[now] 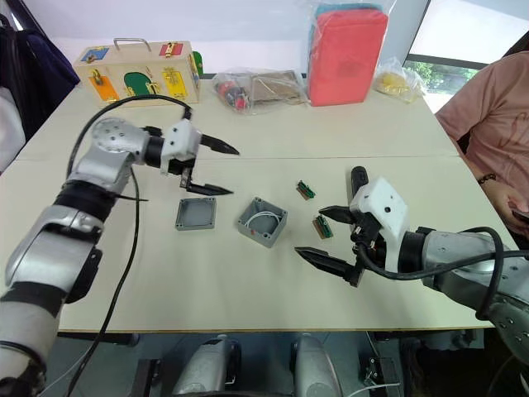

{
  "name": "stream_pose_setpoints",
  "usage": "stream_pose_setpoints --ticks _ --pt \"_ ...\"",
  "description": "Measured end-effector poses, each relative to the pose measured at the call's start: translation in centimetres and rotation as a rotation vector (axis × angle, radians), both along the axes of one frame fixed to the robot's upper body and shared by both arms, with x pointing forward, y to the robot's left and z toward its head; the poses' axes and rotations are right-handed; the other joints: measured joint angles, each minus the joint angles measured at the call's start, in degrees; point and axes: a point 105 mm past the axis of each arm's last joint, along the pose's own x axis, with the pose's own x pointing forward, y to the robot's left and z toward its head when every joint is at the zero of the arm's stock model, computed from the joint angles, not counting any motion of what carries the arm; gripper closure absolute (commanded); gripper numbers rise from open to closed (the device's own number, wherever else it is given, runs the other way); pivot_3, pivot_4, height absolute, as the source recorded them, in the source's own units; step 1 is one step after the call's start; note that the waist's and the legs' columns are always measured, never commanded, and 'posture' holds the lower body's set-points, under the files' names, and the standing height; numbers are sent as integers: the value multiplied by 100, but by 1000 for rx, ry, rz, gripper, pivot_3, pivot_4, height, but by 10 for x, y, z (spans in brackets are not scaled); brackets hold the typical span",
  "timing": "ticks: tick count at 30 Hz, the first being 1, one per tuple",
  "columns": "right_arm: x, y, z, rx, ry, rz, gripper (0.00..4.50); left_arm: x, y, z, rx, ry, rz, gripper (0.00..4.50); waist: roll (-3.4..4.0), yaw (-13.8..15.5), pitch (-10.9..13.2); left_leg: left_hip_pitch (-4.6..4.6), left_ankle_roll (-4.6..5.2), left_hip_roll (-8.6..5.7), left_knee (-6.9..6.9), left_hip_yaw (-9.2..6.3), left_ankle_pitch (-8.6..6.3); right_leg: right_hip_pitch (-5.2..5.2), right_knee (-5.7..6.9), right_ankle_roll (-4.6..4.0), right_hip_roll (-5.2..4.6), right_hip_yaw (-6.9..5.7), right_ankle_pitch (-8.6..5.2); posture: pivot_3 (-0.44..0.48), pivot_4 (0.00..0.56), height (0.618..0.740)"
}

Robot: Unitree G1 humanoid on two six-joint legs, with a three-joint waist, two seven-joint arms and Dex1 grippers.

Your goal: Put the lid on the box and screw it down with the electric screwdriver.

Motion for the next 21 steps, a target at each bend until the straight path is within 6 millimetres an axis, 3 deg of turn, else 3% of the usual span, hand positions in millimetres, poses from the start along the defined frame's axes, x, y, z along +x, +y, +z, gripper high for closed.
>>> stream_pose_setpoints --ticks 5,7,9,11,16,21 --pt "3 2 3 8 0 35 0 9 34 -20 -92 87 471 76 -3 36 1 -1 -2 -1 2 -1 1 0 4 6 -3 0 4 0 150 730" --pt "6 5 8 12 -13 61 0 3 53 -23 -128 90 669 76 -2 15 1 5 -2 0 1 4 1 1 2 6 -4 6 4 0 150 730" --pt "12 5 13 14 -25 77 0 -9 71 -42 -185 171 893 76 -3 10 1 7 -2 -1 1 3 1 3 5 7 -5 6 4 0 150 730" --pt "14 6 12 7 -17 93 0 -20 74 -63 -217 279 1025 76 -5 59 1 6 -3 -4 2 1 1 4 5 7 -4 -2 4 0 150 730" --pt "15 7 10 -5 -9 111 0 -35 80 -77 -231 372 1178 76 -12 61 1 5 -6 -8 2 -1 3 6 4 6 -7 -3 4 0 150 730" --pt "15 7 10 -4 -6 116 0 -48 74 -92 -238 451 1207 76 -11 55 0 10 -6 -8 0 1 3 6 5 5 -8 1 4 0 150 730"
